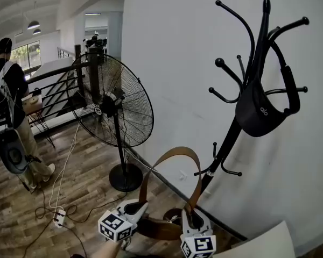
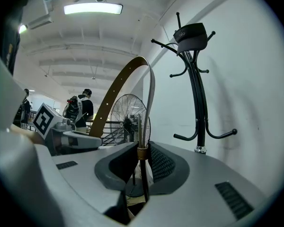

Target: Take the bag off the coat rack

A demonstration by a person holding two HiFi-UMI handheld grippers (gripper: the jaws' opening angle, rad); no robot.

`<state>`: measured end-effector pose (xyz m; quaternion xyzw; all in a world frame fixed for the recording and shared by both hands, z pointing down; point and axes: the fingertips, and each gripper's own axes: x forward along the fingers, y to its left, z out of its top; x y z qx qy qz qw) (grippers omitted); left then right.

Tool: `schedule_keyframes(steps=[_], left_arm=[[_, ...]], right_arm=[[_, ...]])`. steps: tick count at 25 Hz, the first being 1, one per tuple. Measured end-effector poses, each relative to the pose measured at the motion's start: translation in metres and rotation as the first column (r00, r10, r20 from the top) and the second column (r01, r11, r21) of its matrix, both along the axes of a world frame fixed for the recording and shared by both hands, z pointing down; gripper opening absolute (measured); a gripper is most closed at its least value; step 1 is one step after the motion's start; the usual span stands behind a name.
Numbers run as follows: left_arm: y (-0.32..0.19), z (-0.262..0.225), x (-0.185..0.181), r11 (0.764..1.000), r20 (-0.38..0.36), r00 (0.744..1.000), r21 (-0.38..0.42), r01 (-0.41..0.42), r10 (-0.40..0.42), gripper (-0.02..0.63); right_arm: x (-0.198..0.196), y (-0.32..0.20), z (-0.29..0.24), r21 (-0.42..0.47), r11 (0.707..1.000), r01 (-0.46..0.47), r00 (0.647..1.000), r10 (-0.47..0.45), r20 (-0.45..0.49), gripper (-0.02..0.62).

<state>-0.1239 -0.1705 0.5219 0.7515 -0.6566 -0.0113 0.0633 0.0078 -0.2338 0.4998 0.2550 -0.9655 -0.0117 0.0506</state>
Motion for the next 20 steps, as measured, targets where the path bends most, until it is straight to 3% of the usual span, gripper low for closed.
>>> schedule_keyframes(steps=[20], left_arm=[[0.021, 0.009, -0.011, 0.999, -0.031, 0.999, -0.02, 0.039, -0.04, 0.012]], right_arm=[[-0.015, 0.009, 0.007, -0.01, 0.999, 0.04, 0.999, -0.04, -0.026, 0.061]])
